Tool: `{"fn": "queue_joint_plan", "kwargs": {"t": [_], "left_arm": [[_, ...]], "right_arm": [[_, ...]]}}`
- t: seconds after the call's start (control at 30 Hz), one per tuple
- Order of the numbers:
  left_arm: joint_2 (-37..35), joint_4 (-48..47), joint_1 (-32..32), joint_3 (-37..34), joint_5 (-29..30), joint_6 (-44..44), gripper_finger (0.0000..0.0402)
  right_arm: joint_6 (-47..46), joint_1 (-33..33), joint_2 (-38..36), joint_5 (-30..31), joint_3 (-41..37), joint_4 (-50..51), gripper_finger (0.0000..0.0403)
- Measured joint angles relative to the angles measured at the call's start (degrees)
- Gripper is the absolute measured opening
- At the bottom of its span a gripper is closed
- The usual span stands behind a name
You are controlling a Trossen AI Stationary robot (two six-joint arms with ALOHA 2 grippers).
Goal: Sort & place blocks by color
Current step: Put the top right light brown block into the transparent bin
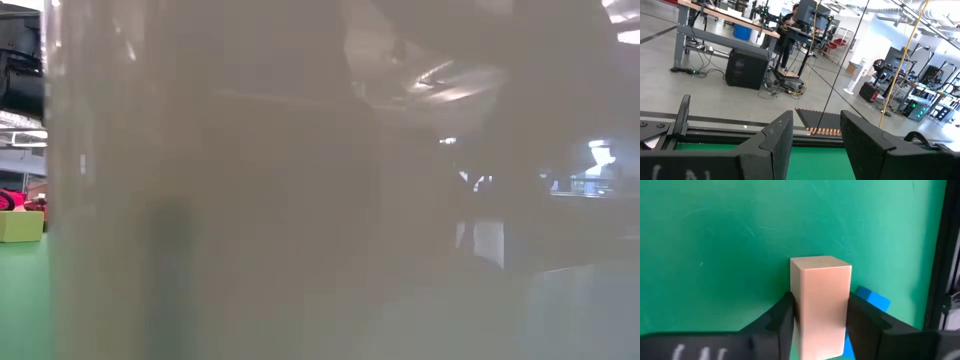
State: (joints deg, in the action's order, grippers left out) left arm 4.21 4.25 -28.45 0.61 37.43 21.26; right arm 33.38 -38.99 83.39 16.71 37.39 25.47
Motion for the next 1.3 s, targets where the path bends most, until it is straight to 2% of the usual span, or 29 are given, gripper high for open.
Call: {"fn": "queue_joint_plan", "kwargs": {"t": [0.23,0.33,0.47,0.7,0.8,1.1,1.3], "left_arm": [[0.01,0.01,0.0,0.0,-0.01,0.0,0.0163],[0.01,0.01,0.0,-0.01,0.0,0.01,0.0163],[0.01,0.01,0.0,0.01,0.0,0.01,0.0163],[0.02,0.02,0.0,0.01,0.0,0.0,0.0163],[0.02,0.02,0.0,0.0,0.0,0.01,0.0163],[0.02,0.02,0.0,0.01,0.0,0.0,0.0163],[0.02,0.02,0.0,0.0,0.0,0.01,0.0163]], "right_arm": [[-2.44,0.82,-5.02,-0.35,-0.19,0.22,0.012],[-8.2,1.59,-10.14,-1.56,-0.43,0.4,0.0125],[-20.37,2.41,-17.11,-2.64,-0.3,-2.4,0.0121],[-42.02,3.83,-26.49,-3.76,-0.27,-21.52,0.0119],[-47.22,4.84,-28.3,-3.59,-0.22,-31.73,0.012],[-52.4,10.16,-27.29,-3.45,-0.15,-56.04,0.0119],[-52.15,13.11,-25.56,-3.43,-0.15,-63.16,0.0119]]}}
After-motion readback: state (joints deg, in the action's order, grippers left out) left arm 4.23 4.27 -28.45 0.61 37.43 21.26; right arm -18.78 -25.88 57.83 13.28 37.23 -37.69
